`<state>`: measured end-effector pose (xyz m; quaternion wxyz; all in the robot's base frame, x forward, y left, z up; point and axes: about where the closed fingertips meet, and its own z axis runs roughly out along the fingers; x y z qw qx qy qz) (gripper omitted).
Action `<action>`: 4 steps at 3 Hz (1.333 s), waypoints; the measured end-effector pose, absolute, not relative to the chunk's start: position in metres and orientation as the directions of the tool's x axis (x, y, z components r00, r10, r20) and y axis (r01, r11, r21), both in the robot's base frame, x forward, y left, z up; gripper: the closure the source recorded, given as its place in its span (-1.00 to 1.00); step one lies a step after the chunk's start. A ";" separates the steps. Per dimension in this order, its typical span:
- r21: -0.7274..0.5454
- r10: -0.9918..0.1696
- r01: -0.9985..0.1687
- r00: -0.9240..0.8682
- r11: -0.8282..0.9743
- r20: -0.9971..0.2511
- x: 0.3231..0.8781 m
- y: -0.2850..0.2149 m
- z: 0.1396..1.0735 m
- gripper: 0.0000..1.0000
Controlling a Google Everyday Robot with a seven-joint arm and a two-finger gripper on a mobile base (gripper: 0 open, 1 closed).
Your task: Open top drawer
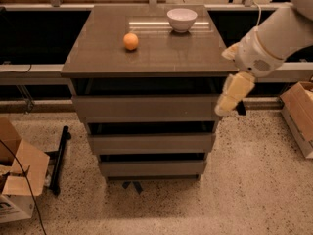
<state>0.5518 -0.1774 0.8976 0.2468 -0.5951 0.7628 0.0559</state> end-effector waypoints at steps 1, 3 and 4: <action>-0.204 -0.870 -0.933 -0.174 0.295 -0.462 0.566 -0.179 0.894 -1.00; -0.096 -0.815 -0.907 -0.318 0.411 -0.485 0.592 -0.162 0.811 -1.00; -0.071 -0.787 -0.892 -0.353 0.446 -0.505 0.622 -0.165 0.775 -1.00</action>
Offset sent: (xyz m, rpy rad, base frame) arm 0.0178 0.0112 -0.0742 0.1375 0.1097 -0.1769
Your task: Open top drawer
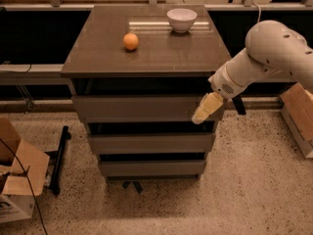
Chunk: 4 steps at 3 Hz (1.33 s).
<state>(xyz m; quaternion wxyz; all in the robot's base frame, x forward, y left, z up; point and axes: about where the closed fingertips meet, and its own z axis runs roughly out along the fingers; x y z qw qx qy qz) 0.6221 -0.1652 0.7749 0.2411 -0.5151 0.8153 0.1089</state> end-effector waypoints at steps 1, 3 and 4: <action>-0.045 -0.762 -0.885 -0.371 0.463 -0.530 0.659 -0.170 0.741 -1.00; 0.041 -0.645 -0.840 -0.445 0.540 -0.621 0.716 -0.179 0.680 -1.00; 0.105 -0.628 -0.841 -0.473 0.531 -0.618 0.715 -0.168 0.653 -0.67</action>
Offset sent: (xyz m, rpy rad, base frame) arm 0.1185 -0.0254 -0.1001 0.1957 0.0023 -0.1356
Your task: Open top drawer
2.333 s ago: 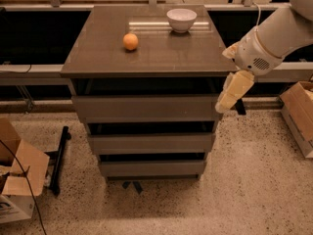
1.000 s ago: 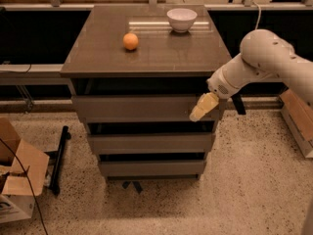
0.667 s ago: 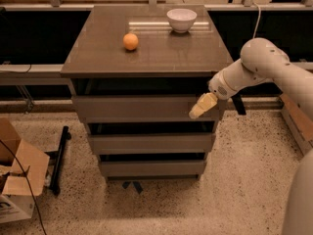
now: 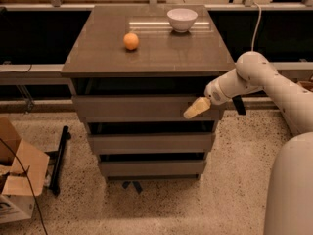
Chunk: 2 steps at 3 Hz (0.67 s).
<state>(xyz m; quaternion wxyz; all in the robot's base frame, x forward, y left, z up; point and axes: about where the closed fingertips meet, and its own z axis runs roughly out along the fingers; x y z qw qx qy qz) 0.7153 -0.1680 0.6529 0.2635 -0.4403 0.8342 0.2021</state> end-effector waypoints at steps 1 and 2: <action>0.105 -0.628 -0.841 -0.473 0.531 -0.618 0.715 -0.168 0.661 -0.20; 0.105 -0.628 -0.841 -0.473 0.531 -0.618 0.715 -0.168 0.668 0.26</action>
Offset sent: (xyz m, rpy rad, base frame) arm -0.1777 0.0287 0.0140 -0.0705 0.2666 0.1529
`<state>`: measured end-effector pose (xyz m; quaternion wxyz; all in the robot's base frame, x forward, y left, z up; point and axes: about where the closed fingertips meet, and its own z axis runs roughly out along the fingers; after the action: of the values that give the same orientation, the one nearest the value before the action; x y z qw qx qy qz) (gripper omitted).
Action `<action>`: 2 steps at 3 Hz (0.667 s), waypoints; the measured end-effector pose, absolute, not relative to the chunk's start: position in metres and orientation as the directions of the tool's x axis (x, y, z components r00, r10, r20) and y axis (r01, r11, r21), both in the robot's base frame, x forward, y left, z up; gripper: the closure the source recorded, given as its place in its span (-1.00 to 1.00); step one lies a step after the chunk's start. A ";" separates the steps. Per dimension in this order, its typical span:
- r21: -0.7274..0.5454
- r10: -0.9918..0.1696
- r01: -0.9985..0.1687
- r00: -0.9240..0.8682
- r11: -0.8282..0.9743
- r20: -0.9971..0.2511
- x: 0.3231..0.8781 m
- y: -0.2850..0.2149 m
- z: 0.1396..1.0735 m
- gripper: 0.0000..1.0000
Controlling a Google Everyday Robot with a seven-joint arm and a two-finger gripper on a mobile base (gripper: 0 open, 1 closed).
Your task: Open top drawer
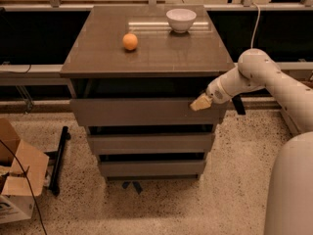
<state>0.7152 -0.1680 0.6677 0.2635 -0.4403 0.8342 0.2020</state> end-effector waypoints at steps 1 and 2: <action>0.105 -0.628 -0.841 -0.473 0.531 -0.618 0.715 -0.168 0.673 0.74; 0.105 -0.628 -0.841 -0.473 0.531 -0.617 0.715 -0.168 0.675 1.00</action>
Offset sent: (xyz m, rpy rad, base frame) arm -0.3251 0.0129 0.0371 -0.0467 0.5717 0.2134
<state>0.7152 -0.1680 0.6749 0.2635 -0.4403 0.8342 0.2021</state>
